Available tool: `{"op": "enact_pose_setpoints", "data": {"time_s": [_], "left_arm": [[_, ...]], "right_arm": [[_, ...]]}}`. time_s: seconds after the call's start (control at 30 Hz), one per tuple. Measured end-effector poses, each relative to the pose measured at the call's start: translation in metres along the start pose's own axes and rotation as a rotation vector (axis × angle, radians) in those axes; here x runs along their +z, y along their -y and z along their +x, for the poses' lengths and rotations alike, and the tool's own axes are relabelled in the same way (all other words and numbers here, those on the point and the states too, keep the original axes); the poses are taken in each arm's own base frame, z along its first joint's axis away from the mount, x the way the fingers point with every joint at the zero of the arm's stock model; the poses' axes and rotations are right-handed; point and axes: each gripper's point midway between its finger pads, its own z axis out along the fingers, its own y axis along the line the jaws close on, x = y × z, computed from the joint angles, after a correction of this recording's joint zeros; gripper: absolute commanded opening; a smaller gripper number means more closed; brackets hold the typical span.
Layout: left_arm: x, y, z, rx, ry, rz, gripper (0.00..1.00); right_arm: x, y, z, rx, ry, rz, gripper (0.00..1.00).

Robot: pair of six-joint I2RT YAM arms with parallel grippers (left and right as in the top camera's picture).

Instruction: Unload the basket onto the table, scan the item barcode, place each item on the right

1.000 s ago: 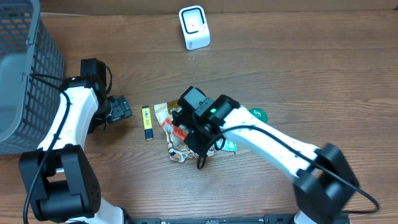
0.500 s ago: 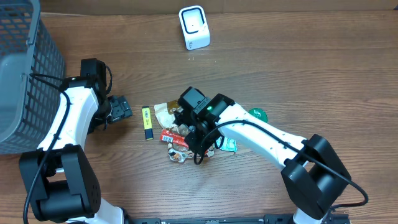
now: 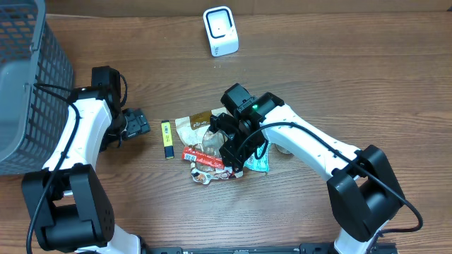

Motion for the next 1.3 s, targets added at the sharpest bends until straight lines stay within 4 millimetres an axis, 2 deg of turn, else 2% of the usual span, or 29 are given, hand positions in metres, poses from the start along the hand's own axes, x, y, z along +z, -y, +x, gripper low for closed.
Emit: {"op": "enact_pose_setpoints", "data": {"time_s": [0.33,0.43,0.57,0.67,0.8,1.0,1.07,1.3], "left_arm": [[0.0,0.0,0.0,0.0,0.0,0.0,1.0],[0.0,0.0,0.0,0.0,0.0,0.0,1.0],[0.0,0.0,0.0,0.0,0.0,0.0,1.0],[0.0,0.0,0.0,0.0,0.0,0.0,1.0],[0.0,0.0,0.0,0.0,0.0,0.0,1.0],[0.0,0.0,0.0,0.0,0.0,0.0,1.0],[0.0,0.0,0.0,0.0,0.0,0.0,1.0],[0.0,0.0,0.0,0.0,0.0,0.0,1.0]], "right_arm": [[0.006,-0.001,-0.009,-0.042,0.048,-0.021,0.48],[0.016,0.0,0.0,-0.038,0.034,-0.026,0.43],[0.026,0.001,0.01,-0.032,0.018,-0.036,0.43],[0.03,-0.001,0.011,-0.033,0.021,-0.055,0.42],[0.031,-0.003,0.011,-0.034,0.029,-0.067,0.34],[0.031,-0.003,0.008,-0.04,0.039,-0.071,0.35],[0.031,-0.003,0.008,-0.041,0.042,-0.071,0.39],[0.031,-0.003,0.008,-0.041,0.042,-0.071,0.39]]}}
